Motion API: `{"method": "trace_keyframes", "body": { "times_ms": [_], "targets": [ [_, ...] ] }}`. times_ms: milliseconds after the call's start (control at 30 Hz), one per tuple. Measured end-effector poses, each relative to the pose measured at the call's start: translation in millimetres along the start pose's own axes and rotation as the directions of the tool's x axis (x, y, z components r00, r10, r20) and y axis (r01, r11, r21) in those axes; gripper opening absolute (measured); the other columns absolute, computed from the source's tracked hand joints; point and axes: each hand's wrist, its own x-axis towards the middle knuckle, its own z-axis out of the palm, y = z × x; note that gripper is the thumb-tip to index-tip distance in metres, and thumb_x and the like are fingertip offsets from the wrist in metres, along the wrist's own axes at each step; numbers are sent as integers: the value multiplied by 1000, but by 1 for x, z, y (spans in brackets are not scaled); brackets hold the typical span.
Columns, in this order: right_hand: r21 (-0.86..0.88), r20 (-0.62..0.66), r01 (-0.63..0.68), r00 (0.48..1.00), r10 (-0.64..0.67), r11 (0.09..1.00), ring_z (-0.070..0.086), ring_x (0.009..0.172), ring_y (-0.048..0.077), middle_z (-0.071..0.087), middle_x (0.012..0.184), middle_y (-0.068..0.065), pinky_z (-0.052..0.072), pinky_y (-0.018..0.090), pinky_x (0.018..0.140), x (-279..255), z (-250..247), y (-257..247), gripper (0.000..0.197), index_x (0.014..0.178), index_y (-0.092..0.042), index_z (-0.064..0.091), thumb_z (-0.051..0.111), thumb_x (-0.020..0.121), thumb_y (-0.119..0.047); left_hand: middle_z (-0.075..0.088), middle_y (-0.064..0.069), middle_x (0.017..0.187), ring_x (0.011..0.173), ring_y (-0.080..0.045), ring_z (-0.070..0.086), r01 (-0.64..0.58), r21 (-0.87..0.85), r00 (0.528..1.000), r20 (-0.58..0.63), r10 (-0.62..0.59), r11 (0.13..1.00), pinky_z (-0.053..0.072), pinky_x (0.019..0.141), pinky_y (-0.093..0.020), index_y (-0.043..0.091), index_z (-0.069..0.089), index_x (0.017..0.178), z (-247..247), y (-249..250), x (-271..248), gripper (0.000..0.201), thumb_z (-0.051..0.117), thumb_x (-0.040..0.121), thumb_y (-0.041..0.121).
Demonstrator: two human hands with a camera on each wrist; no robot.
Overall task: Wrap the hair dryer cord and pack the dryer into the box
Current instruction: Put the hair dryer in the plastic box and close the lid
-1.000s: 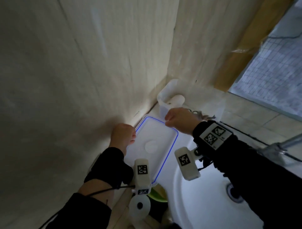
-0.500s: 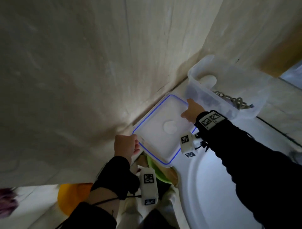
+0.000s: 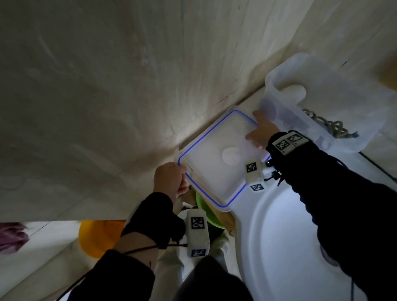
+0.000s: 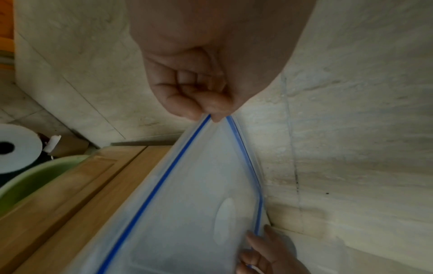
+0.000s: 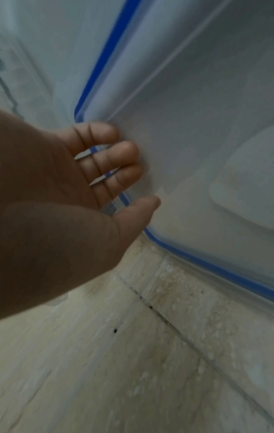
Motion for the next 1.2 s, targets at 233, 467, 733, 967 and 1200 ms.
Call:
{"method": "trace_keyframes", "body": {
  "times_ms": [233, 467, 733, 967, 1200],
  "targets": [
    [247, 87, -126, 990, 107, 961, 61, 72, 28, 55, 76, 13, 50, 35, 68, -20, -15, -15, 52, 138, -18, 27, 49, 91, -16, 51, 2, 33, 29, -12, 54, -25, -101, 997, 64, 32, 995, 50, 37, -23, 12, 51, 77, -10, 14, -13, 17, 47, 93, 9],
    [365, 5, -149, 987, 158, 919, 56, 60, 24, 57, 77, 11, 43, 27, 54, -76, -44, -24, 15, 101, -14, 39, 48, 92, -22, 55, -9, 50, 27, -14, 55, -62, -88, 989, 127, 73, 994, 50, 34, -24, 9, 53, 88, -20, 43, -42, 6, 48, 90, 12],
    [662, -39, -222, 943, 329, 716, 52, 63, 24, 59, 77, 13, 39, 27, 58, -153, -63, 5, 27, 82, -8, 47, 38, 90, -32, 57, -20, 50, 29, -24, 56, -195, -59, 947, 250, 204, 979, 52, 37, -33, 10, 43, 75, -37, 82, -84, 25, 39, 91, 29],
    [783, -166, -172, 869, 466, 598, 46, 44, 25, 49, 59, 17, 38, 29, 49, -212, -87, 35, 56, 66, 2, 48, 49, 88, -49, 51, -10, 31, 24, -19, 50, -339, 29, 871, 387, 302, 940, 50, 33, -31, 4, 51, 74, -15, 112, -121, 31, 54, 89, 31],
    [771, -172, -220, 832, 528, 598, 37, 51, 23, 49, 50, 15, 32, 28, 47, -270, -101, 62, 36, 63, -2, 46, 47, 94, -20, 51, -8, 31, 24, -18, 50, -469, 132, 787, 510, 346, 873, 50, 36, -28, 3, 55, 71, 17, 125, -144, 25, 59, 86, 22]
  ]
}}
